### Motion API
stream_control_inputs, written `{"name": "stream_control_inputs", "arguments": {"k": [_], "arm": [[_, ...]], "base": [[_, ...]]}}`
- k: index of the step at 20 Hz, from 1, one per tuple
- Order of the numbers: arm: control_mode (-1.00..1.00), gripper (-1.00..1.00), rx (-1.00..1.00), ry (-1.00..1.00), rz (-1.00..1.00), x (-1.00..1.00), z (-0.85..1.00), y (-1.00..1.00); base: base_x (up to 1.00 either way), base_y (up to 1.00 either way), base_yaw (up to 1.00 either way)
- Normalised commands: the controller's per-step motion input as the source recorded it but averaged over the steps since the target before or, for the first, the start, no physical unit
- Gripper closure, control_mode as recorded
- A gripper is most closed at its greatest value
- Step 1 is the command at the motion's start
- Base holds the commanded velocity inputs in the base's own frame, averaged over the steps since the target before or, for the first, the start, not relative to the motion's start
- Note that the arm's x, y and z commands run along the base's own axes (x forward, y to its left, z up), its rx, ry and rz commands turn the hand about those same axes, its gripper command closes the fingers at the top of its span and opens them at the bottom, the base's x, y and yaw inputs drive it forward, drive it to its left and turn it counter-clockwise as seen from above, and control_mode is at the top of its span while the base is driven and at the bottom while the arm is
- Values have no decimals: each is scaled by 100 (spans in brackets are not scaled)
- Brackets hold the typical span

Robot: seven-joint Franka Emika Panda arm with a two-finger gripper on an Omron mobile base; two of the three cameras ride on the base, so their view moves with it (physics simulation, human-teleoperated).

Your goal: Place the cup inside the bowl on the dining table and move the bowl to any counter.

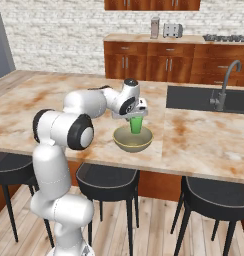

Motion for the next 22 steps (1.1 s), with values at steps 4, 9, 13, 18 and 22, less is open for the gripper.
{"name": "stream_control_inputs", "arguments": {"k": [4, 9, 13, 18, 22], "arm": [[-100, 100, 0, 0, 3, -34, -26, -3], [-100, 100, 0, 0, 2, -28, -14, 0], [-100, 100, 0, 0, 0, -2, -7, 0], [-100, 100, 0, -3, 0, 0, -19, 0], [-100, 100, 3, -1, 0, 3, -12, 0]], "base": [[0, 0, 0], [0, 0, 0], [0, 0, 0], [0, 0, 0], [0, 0, 0]]}}
